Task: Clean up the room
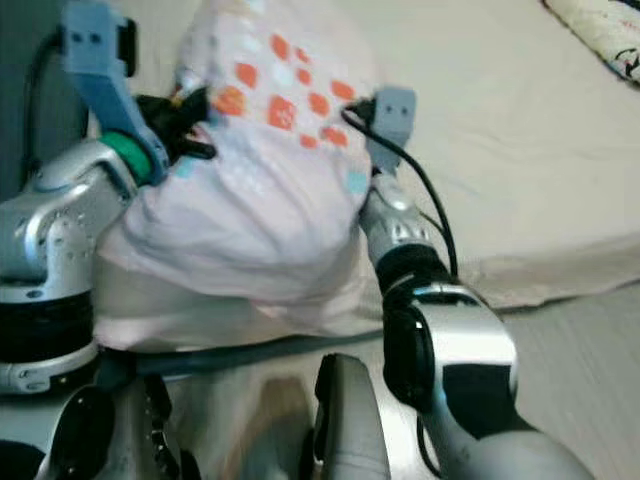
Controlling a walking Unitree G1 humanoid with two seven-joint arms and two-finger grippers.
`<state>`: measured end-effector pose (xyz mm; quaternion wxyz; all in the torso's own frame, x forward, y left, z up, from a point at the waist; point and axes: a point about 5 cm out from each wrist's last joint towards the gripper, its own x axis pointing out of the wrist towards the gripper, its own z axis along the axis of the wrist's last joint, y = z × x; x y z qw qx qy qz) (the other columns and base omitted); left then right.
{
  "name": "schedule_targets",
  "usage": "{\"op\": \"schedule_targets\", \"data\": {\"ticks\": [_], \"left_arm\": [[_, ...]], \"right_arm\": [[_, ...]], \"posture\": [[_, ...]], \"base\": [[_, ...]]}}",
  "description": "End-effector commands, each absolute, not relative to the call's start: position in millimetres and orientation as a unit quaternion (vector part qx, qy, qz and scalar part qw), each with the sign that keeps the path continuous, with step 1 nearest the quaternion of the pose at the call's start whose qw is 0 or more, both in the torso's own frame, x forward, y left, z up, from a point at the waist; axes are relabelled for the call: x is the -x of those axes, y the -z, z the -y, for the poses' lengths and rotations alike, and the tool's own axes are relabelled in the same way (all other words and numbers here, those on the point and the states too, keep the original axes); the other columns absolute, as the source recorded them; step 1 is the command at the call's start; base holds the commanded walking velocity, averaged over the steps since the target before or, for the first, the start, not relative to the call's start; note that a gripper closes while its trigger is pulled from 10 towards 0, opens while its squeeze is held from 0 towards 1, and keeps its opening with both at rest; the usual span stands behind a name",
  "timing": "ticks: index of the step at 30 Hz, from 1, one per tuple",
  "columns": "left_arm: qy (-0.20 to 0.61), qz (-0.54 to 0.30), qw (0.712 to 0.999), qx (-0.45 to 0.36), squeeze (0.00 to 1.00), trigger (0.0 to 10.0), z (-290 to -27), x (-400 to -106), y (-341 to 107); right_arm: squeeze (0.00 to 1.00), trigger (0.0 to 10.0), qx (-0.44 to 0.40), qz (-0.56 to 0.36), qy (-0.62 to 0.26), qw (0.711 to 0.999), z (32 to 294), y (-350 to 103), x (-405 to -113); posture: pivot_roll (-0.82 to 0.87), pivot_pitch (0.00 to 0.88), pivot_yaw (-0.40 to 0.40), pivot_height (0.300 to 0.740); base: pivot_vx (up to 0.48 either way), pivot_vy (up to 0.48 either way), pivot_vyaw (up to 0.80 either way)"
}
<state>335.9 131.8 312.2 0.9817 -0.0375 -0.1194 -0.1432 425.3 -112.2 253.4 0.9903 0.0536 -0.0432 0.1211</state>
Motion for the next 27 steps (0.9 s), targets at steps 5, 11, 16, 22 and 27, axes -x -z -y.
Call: {"op": "schedule_targets", "data": {"ticks": [5, 11, 16, 22, 27], "left_arm": [[0.081, 0.167, 0.982, 0.027, 0.0, 0.0, -146, -327, -317], [-0.08, 0.235, 0.967, -0.061, 0.0, 0.0, -180, -309, -318], [-0.123, 0.154, 0.967, -0.16, 0.0, 0.0, -172, -312, -269], [-0.075, -0.029, 0.98, -0.182, 0.0, 0.0, -155, -326, -196], [-0.021, -0.13, 0.973, -0.187, 0.0, 10.0, -151, -333, -152]], "right_arm": [[0.0, 10.0, -0.03, 0.069, -0.142, 0.987, 96, -272, -426], [0.0, 10.0, 0.014, 0.052, -0.104, 0.993, 103, -256, -425], [0.0, 10.0, 0.031, 0.004, -0.047, 0.998, 124, -224, -423], [0.0, 10.0, -0.005, -0.069, 0.029, 0.997, 154, -185, -415], [0.0, 10.0, -0.071, -0.109, 0.165, 0.978, 211, -155, -399]], "posture": [[0.11, 0.157, -0.021, 0.527], [0.12, 0.163, -0.021, 0.527], [0.12, 0.166, -0.015, 0.527], [0.1, 0.168, -0.007, 0.527], [0.06, 0.168, 0.017, 0.527]], "base": [[0.0, 0.0, 0.0], [0.0, 0.0, 0.0], [0.0, 0.0, 0.0], [0.0, 0.0, 0.0], [0.0, 0.0, 0.0]]}}
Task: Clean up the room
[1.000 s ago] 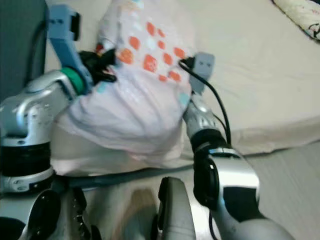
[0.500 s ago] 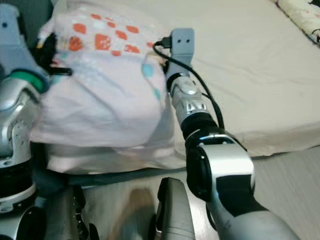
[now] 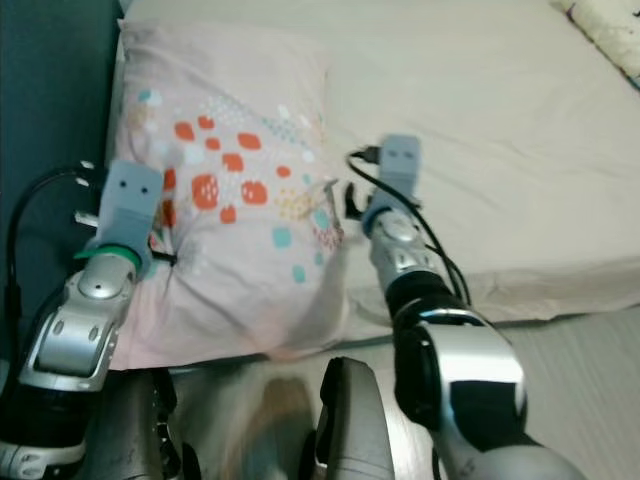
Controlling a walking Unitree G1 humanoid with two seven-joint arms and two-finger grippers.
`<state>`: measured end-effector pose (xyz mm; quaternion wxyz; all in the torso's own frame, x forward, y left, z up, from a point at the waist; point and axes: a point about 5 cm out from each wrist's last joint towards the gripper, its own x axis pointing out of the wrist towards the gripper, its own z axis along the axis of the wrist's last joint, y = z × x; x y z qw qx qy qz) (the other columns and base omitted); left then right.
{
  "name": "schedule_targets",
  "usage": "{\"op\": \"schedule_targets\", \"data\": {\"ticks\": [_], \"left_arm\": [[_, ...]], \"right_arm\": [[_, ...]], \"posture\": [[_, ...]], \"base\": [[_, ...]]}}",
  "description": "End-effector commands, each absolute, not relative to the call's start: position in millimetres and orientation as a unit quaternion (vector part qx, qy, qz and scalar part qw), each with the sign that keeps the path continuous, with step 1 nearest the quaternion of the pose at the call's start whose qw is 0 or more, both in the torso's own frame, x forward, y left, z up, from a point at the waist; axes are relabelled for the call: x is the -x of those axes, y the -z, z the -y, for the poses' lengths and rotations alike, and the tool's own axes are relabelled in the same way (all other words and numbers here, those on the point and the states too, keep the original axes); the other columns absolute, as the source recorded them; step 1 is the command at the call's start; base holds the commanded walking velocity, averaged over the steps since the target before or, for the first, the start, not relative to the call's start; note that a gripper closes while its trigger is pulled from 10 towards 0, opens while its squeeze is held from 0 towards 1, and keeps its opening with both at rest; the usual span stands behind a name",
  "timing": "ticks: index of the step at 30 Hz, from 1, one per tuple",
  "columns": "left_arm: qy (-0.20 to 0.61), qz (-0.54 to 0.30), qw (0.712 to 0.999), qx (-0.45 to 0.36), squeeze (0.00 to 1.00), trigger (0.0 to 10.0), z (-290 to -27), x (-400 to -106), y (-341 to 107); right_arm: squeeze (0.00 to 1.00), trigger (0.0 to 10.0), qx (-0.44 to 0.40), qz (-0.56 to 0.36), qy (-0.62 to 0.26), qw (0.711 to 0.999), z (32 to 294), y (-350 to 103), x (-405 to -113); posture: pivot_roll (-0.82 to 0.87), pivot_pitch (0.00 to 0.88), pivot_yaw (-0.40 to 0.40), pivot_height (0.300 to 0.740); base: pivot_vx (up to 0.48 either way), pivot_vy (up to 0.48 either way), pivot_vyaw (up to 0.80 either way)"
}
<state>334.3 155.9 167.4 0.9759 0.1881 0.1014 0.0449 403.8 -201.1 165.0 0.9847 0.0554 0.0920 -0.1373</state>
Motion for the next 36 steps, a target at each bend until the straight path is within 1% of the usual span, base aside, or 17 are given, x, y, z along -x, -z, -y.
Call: {"op": "schedule_targets", "data": {"ticks": [1, 2, 3, 4, 6, 7, 8, 9, 10, 14, 21, 22, 23, 25, 28, 32, 36], "left_arm": [[-0.021, -0.13, 0.973, -0.187, 0.0, 10.0, -151, -333, -152], [-0.029, -0.101, 0.976, -0.193, 0.0, 10.0, -153, -334, -158], [-0.029, -0.101, 0.976, -0.193, 0.0, 10.0, -153, -334, -158], [-0.05, -0.045, 0.977, -0.203, 0.0, 10.0, -156, -337, -173], [-0.078, 0.014, 0.974, -0.211, 0.0, 10.0, -160, -339, -191], [-0.078, 0.014, 0.974, -0.211, 0.0, 10.0, -160, -339, -191], [-0.117, 0.109, 0.961, -0.226, 0.18, 10.0, -166, -337, -222], [-0.117, 0.109, 0.961, -0.226, 0.18, 10.0, -166, -337, -222], [-0.129, 0.135, 0.955, -0.228, 1.0, 10.0, -169, -336, -232], [-0.112, 0.179, 0.949, -0.232, 1.0, 10.0, -173, -328, -255], [-0.086, 0.192, 0.953, -0.218, 1.0, 10.0, -178, -319, -265], [-0.074, 0.201, 0.956, -0.202, 0.0, 10.0, -182, -312, -270], [-0.074, 0.201, 0.956, -0.202, 0.0, 10.0, -182, -312, -270], [0.005, 0.216, 0.966, -0.138, 0.0, 10.0, -162, -304, -268], [0.029, 0.212, 0.969, -0.124, 0.0, 10.0, -152, -305, -264], [0.062, 0.183, 0.981, -0.029, 0.0, 10.0, -130, -309, -251], [0.089, 0.185, 0.977, -0.052, 0.0, 10.0, -113, -309, -251]], "right_arm": [[0.0, 10.0, -0.071, -0.109, 0.165, 0.978, 211, -155, -399], [0.0, 10.0, -0.077, -0.106, 0.191, 0.973, 224, -153, -395], [0.0, 10.0, -0.077, -0.106, 0.191, 0.973, 224, -153, -395], [0.0, 10.0, -0.081, -0.102, 0.21, 0.969, 236, -152, -392], [0.0, 10.0, -0.08, -0.089, 0.215, 0.969, 244, -155, -390], [0.0, 10.0, -0.08, -0.089, 0.215, 0.969, 244, -155, -390], [0.0, 10.0, -0.078, -0.037, 0.177, 0.98, 244, -169, -394], [0.0, 10.0, -0.078, -0.037, 0.177, 0.98, 244, -169, -394], [0.0, 10.0, -0.071, -0.015, 0.154, 0.985, 240, -175, -396], [0.0, 10.0, -0.068, 0.044, 0.079, 0.994, 222, -187, -399], [0.0, 10.0, -0.071, 0.071, 0.043, 0.994, 213, -188, -398], [0.0, 10.0, -0.075, 0.09, 0.022, 0.993, 209, -188, -395], [0.0, 10.0, -0.075, 0.09, 0.022, 0.993, 209, -188, -395], [0.0, 10.0, -0.064, 0.185, -0.022, 0.98, 191, -206, -380], [0.0, 10.0, -0.052, 0.21, -0.029, 0.976, 186, -211, -376], [0.0, 10.0, 0.002, 0.269, -0.049, 0.962, 169, -220, -361], [0.0, 10.0, -0.009, 0.303, -0.05, 0.951, 162, -222, -342]], "posture": [[0.06, 0.168, 0.017, 0.527], [0.06, 0.168, 0.017, 0.527], [0.06, 0.168, 0.017, 0.527], [0.05, 0.166, 0.021, 0.527], [0.05, 0.166, 0.021, 0.527], [0.05, 0.166, 0.021, 0.527], [0.04, 0.163, 0.023, 0.527], [0.04, 0.163, 0.023, 0.527], [0.04, 0.163, 0.023, 0.527], [0.04, 0.16, 0.022, 0.527], [0.04, 0.16, 0.02, 0.527], [0.04, 0.159, 0.013, 0.527], [0.04, 0.159, 0.013, 0.527], [0.04, 0.142, -0.007, 0.527], [0.04, 0.142, -0.007, 0.527], [0.0, 0.117, -0.01, 0.527], [-0.01, 0.095, -0.004, 0.542]], "base": [[0.0, 0.0, 0.0], [0.0, 0.0, 0.0], [0.0, 0.0, 0.0], [0.0, 0.0, 0.0], [0.0, 0.0, 0.0], [0.0, 0.0, 0.0], [0.0, 0.0, 0.0], [0.0, 0.0, 0.0], [0.0, 0.0, 0.0], [0.0, 0.0, 0.0], [0.0, 0.0, 0.0], [0.0, 0.0, 0.0], [0.0, 0.0, 0.0], [0.0, 0.0, 0.0], [0.0, 0.0, 0.0], [0.0, 0.0, 0.0], [0.0, 0.0, 0.0]]}}
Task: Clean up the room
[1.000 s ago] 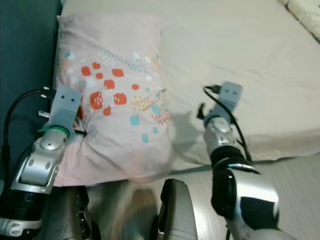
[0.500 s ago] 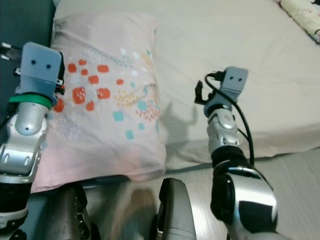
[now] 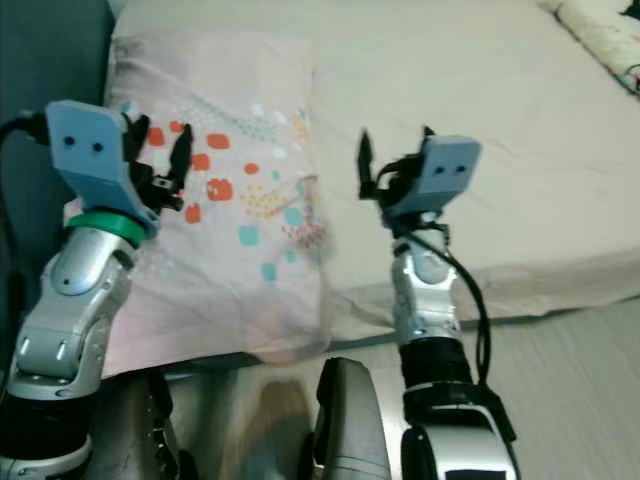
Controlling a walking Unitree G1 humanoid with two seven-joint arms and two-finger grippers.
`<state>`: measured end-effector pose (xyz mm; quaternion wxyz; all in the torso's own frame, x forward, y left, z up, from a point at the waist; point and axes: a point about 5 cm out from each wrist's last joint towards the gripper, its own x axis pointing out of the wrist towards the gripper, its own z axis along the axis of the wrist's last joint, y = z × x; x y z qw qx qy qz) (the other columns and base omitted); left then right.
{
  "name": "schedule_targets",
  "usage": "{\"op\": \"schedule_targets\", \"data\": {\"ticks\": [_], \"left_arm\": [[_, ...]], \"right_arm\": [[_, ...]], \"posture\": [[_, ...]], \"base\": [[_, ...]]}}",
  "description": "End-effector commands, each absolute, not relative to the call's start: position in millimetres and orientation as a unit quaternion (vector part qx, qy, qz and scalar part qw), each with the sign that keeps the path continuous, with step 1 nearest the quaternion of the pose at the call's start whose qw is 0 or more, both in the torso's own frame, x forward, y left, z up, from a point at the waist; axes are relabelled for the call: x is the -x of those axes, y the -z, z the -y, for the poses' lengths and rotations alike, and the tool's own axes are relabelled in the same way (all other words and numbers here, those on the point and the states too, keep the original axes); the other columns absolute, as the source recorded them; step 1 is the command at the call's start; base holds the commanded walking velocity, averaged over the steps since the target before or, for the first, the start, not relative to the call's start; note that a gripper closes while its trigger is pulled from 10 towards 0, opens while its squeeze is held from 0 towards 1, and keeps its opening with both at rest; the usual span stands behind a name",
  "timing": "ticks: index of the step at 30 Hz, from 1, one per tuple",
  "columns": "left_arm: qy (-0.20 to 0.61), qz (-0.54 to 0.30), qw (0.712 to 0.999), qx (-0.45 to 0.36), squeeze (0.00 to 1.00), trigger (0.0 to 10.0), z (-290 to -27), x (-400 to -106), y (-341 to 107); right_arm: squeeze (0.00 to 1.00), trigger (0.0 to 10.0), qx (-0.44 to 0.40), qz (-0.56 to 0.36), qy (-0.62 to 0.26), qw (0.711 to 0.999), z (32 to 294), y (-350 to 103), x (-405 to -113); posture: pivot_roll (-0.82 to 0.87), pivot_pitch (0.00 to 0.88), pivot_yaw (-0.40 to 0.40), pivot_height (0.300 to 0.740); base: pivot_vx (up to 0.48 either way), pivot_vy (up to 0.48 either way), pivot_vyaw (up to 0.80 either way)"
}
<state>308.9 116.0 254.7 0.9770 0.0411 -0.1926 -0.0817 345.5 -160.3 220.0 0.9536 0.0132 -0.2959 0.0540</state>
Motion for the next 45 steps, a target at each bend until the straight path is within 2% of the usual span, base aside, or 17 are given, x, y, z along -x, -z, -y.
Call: {"op": "schedule_targets", "data": {"ticks": [1, 6, 12, 45], "left_arm": [[0.093, 0.186, 0.975, -0.082, 0.0, 10.0, -111, -309, -248], [0.083, 0.168, 0.974, -0.124, 0.0, 10.0, -118, -312, -239], [0.057, 0.142, 0.984, -0.093, 0.0, 10.0, -123, -317, -233], [0.114, 0.145, 0.979, -0.089, 0.0, 10.0, -87, -328, -229]], "right_arm": [[0.0, 10.0, -0.012, 0.306, -0.05, 0.951, 162, -222, -339], [0.0, 10.0, -0.012, 0.298, -0.051, 0.953, 162, -218, -331], [0.0, 10.0, 0.001, 0.292, -0.049, 0.955, 163, -217, -328], [0.0, 10.0, 0.014, 0.253, -0.019, 0.967, 176, -208, -327]], "posture": [[-0.01, 0.092, -0.002, 0.547], [-0.02, 0.083, 0.007, 0.562], [-0.03, 0.075, 0.004, 0.582], [-0.04, 0.057, 0.007, 0.687]], "base": [[0.0, 0.0, 0.0], [0.0, 0.0, 0.0], [0.0, 0.0, 0.0], [0.0, 0.0, 0.0]]}}
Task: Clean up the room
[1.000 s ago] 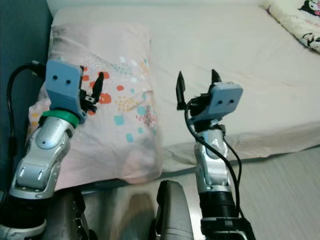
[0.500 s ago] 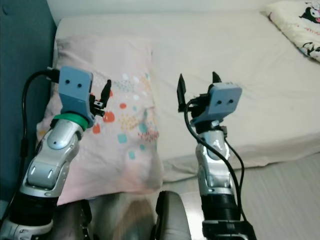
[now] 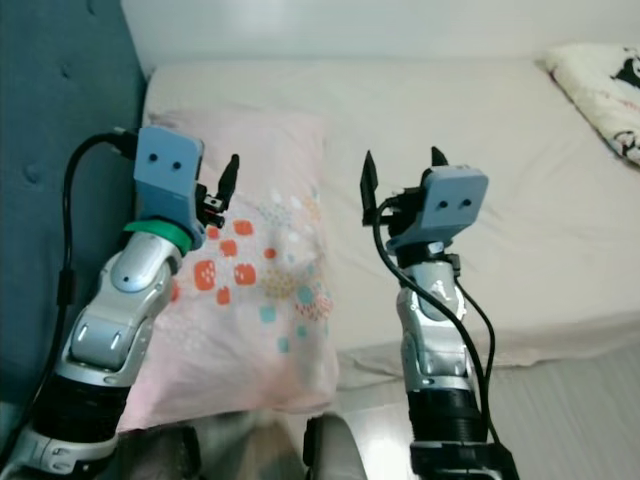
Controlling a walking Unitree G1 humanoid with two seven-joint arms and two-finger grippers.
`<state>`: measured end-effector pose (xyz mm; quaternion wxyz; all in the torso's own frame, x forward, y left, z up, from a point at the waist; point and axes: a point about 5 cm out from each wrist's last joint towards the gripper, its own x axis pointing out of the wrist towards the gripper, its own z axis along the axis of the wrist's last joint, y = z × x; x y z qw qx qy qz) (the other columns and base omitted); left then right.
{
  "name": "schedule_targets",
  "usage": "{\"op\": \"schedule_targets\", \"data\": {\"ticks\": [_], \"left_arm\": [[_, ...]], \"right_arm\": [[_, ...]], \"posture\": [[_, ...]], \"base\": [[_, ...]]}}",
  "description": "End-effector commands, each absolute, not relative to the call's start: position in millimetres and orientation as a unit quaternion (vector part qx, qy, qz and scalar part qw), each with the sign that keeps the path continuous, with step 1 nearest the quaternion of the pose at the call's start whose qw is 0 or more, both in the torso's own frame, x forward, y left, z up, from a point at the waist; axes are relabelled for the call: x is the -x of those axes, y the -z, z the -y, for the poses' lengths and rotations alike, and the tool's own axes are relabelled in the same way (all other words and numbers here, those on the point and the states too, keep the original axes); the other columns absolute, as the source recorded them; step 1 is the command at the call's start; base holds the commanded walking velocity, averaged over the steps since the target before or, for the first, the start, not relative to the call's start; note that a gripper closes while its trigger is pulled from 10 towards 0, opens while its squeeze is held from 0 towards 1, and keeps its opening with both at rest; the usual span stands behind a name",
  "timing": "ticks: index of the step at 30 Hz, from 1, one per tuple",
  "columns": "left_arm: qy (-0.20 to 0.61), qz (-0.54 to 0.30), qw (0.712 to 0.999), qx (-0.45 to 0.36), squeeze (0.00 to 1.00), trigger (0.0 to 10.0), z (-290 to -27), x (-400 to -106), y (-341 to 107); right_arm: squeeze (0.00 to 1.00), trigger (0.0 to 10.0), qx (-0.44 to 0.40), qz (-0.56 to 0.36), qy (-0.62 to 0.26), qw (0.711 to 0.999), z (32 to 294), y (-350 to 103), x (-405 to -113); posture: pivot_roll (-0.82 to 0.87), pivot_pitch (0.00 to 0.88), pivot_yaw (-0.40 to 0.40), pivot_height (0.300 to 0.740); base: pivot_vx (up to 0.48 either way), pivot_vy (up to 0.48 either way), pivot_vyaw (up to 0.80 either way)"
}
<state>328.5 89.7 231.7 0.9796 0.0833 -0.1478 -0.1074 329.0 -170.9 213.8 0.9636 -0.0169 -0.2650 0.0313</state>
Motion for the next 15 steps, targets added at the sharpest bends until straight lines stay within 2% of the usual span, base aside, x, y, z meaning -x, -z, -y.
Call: {"op": "schedule_targets", "data": {"ticks": [1, 15], "left_arm": [[0.115, 0.144, 0.979, -0.09, 0.0, 10.0, -87, -329, -227], [0.127, 0.129, 0.977, -0.112, 0.0, 10.0, -87, -328, -208]], "right_arm": [[0.0, 10.0, 0.014, 0.252, -0.019, 0.967, 176, -207, -328], [0.0, 10.0, 0.018, 0.238, -0.022, 0.971, 176, -202, -330]], "posture": [[-0.04, 0.057, 0.006, 0.692], [-0.04, 0.053, -0.005, 0.732]], "base": [[0.0, 0.0, 0.0], [0.0, 0.0, 0.0]]}}
